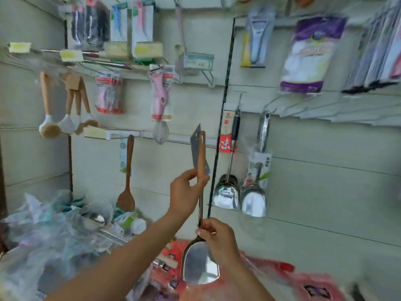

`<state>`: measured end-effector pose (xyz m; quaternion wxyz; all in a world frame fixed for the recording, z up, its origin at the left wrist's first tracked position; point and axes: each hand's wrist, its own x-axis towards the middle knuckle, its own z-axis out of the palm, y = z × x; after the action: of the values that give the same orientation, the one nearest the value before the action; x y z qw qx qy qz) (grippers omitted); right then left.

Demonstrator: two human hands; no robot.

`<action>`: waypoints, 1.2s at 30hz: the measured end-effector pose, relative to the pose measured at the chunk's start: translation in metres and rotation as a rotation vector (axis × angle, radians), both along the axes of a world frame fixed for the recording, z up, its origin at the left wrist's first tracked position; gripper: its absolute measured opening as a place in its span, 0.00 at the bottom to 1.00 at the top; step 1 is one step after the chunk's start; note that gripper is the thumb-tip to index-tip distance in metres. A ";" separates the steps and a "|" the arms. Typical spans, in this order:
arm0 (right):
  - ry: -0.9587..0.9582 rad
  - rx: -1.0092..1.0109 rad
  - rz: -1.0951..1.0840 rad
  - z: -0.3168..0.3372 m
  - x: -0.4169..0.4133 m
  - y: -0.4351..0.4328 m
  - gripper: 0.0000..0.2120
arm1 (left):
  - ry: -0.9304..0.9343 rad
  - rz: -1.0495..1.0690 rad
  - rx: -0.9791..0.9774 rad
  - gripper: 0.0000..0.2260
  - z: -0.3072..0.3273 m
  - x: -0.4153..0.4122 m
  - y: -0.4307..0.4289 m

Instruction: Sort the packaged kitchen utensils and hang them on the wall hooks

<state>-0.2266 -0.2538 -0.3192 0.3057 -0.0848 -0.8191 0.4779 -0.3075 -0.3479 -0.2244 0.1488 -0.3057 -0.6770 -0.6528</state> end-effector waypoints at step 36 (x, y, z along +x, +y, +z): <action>0.099 -0.098 -0.263 0.049 0.105 0.193 0.09 | -0.052 -0.521 0.132 0.10 0.088 0.100 0.209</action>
<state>-0.1214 -0.0605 -0.2704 0.4011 -0.1826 -0.7606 0.4767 -0.2080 -0.1389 -0.1366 -0.0222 -0.4423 -0.5349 -0.7195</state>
